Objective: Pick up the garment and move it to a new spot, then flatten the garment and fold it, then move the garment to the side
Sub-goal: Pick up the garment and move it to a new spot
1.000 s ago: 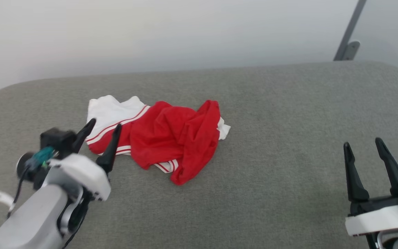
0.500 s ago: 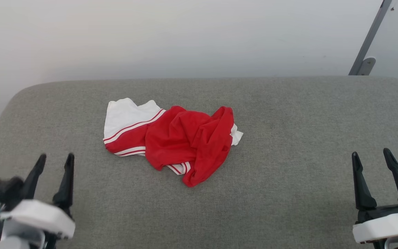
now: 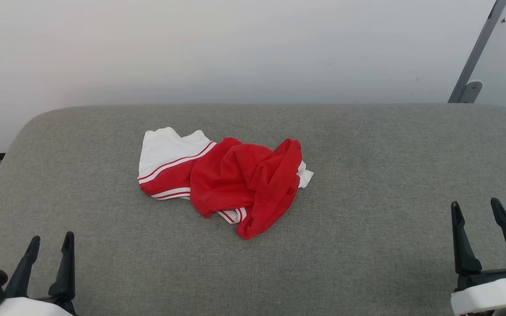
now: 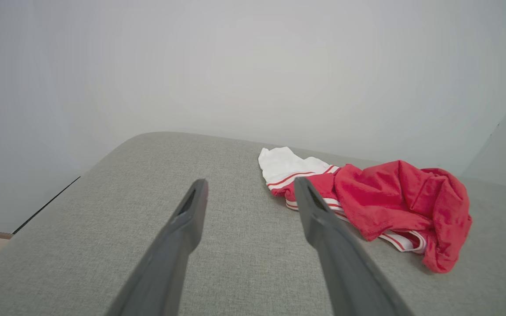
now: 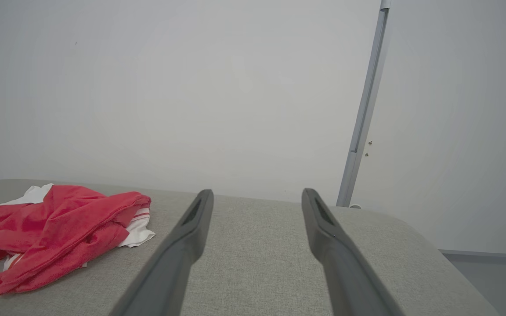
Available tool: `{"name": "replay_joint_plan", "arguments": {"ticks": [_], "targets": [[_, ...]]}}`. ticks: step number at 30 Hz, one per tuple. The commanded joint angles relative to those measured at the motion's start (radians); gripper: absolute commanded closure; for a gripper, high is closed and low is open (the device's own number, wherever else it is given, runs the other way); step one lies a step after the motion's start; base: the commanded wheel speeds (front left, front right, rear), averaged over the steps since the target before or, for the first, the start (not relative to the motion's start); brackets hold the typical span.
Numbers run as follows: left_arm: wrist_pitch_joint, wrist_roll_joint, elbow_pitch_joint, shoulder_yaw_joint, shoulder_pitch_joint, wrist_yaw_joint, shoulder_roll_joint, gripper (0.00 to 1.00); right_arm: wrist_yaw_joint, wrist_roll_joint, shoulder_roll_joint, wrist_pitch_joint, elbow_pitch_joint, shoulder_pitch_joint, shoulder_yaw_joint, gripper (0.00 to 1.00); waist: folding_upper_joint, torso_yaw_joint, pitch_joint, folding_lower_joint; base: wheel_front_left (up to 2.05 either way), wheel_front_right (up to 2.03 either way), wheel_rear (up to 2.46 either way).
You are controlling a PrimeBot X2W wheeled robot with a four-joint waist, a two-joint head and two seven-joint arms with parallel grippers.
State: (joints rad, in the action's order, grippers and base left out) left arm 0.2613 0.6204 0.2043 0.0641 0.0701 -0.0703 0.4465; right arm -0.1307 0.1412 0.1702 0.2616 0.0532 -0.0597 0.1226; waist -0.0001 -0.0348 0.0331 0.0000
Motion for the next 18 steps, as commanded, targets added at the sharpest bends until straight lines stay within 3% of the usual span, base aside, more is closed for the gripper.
{"name": "replay_joint_plan", "arguments": {"ticks": [1,18], "targets": [[0.005,-0.006,0.002,-0.009,0.012,-0.009,-0.007,0.00,0.000,-0.001,-0.001,0.005,0.000,-0.011,0.001,0.00,0.0001,0.000,0.001,0.0000,0.00,0.00,0.00],[0.005,-0.065,0.015,-0.100,0.022,-0.057,-0.086,0.00,0.000,-0.009,-0.019,0.005,-0.006,-0.017,0.018,0.00,0.0001,0.004,0.009,0.0000,0.00,0.00,0.00]]}}
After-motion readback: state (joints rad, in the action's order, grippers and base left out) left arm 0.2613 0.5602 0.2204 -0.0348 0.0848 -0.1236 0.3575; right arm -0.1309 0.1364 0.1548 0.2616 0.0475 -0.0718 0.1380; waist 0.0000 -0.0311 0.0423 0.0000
